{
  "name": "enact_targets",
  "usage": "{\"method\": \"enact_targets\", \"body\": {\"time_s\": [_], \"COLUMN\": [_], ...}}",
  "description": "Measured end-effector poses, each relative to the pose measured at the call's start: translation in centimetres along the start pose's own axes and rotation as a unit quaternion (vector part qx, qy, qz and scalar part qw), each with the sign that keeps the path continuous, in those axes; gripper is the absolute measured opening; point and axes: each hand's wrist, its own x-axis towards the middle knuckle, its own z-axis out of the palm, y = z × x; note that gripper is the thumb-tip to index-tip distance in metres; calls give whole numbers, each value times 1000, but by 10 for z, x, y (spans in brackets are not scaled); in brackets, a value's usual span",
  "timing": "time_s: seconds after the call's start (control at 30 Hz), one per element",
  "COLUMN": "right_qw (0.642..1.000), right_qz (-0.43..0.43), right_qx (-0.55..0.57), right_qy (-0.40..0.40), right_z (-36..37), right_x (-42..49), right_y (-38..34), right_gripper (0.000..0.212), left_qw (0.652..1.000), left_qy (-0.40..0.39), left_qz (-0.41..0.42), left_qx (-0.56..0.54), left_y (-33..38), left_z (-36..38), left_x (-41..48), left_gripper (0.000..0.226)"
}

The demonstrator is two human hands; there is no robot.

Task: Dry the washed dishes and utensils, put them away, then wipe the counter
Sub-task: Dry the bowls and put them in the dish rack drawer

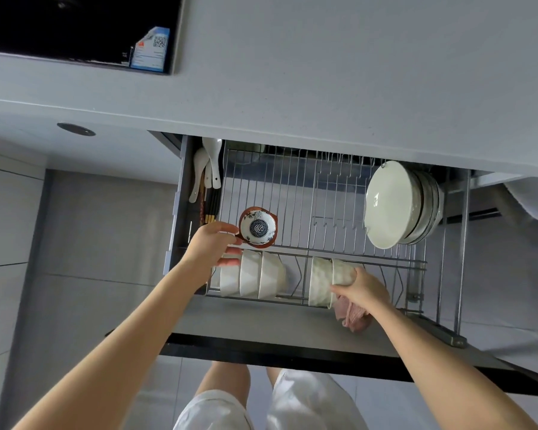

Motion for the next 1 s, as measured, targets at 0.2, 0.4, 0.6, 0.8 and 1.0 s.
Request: {"method": "enact_targets", "body": {"time_s": [0.2, 0.4, 0.6, 0.8, 1.0], "right_qw": [992, 923, 858, 808, 752], "right_qz": [-64, -223, -363, -480, -601], "right_qx": [58, 308, 306, 223, 106], "right_qy": [88, -64, -197, -259, -249], "right_z": [-62, -138, -142, -87, 22], "right_x": [-51, -141, -214, -305, -418], "right_y": [-20, -128, -240, -349, -464], "right_gripper": [89, 51, 33, 34, 42], "left_qw": [1000, 990, 954, 912, 866], "left_qy": [5, -70, -82, 22, 159], "left_qz": [22, 117, 188, 243, 288], "left_qx": [-11, -47, -218, -330, -377], "left_y": [7, 14, 1, -50, -146], "left_z": [-8, -28, -96, -213, -358], "left_x": [-21, -72, -113, -158, -222], "left_gripper": [28, 32, 58, 53, 32]}}
